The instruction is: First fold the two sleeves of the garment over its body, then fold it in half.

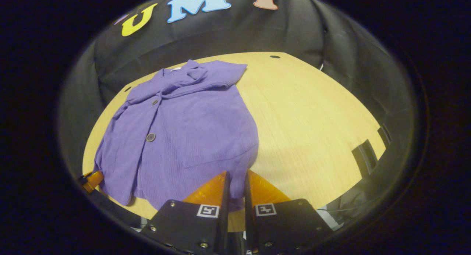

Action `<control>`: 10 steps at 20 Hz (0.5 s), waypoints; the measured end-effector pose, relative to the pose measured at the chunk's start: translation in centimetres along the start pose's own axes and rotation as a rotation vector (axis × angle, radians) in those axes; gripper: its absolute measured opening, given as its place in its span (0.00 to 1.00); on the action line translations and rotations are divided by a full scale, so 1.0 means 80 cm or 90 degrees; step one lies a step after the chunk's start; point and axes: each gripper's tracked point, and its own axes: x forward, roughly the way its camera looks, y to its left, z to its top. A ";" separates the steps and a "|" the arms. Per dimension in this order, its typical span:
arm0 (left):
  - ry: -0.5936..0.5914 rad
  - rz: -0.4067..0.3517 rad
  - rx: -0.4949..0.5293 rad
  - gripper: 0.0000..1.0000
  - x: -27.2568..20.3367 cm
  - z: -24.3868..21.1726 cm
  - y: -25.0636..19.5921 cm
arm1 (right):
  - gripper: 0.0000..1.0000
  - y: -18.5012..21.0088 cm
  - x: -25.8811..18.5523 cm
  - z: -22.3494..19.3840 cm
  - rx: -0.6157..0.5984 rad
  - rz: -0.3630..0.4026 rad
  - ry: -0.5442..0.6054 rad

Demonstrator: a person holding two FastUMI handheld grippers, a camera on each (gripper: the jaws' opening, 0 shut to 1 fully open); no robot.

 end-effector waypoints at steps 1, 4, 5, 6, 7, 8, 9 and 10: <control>0.005 -0.012 -0.018 0.13 0.001 0.001 -0.002 | 0.13 0.005 0.005 0.012 0.029 0.015 -0.005; 0.010 -0.064 -0.062 0.10 0.002 0.008 -0.019 | 0.05 0.012 0.002 0.013 0.084 0.041 -0.005; 0.007 -0.075 -0.063 0.09 0.000 0.014 -0.024 | 0.04 0.015 -0.002 0.021 0.102 0.052 -0.014; 0.000 -0.086 -0.059 0.09 -0.004 0.022 -0.029 | 0.04 0.017 -0.007 0.030 0.115 0.063 -0.025; -0.006 -0.100 -0.058 0.09 -0.008 0.028 -0.034 | 0.04 0.019 -0.011 0.037 0.126 0.074 -0.034; -0.011 -0.119 -0.065 0.10 -0.014 0.037 -0.042 | 0.04 0.025 -0.016 0.047 0.137 0.094 -0.042; -0.017 -0.134 -0.076 0.10 -0.017 0.047 -0.048 | 0.04 0.033 -0.021 0.059 0.148 0.111 -0.055; -0.025 -0.145 -0.084 0.09 -0.021 0.060 -0.051 | 0.04 0.036 -0.024 0.068 0.148 0.115 -0.066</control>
